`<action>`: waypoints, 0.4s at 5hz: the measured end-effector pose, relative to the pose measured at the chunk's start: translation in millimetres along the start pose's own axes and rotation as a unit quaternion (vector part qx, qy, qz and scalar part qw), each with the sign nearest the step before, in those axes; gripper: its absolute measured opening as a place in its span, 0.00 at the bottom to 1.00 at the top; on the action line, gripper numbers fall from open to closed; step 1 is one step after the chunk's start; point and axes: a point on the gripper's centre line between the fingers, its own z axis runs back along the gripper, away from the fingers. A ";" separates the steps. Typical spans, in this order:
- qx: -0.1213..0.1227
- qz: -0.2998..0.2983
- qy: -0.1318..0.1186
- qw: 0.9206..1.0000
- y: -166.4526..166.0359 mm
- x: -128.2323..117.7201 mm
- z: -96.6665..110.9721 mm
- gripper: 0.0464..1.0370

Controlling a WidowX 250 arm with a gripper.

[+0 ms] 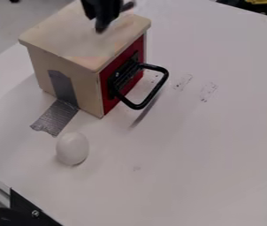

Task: Take the grey object from the drawer and place it on right side of the table.

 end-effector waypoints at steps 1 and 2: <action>-0.013 -0.021 0.000 1.000 -48.2 32.0 -4.4 0.32; -0.021 -0.038 0.014 0.999 -83.0 56.0 -26.5 0.32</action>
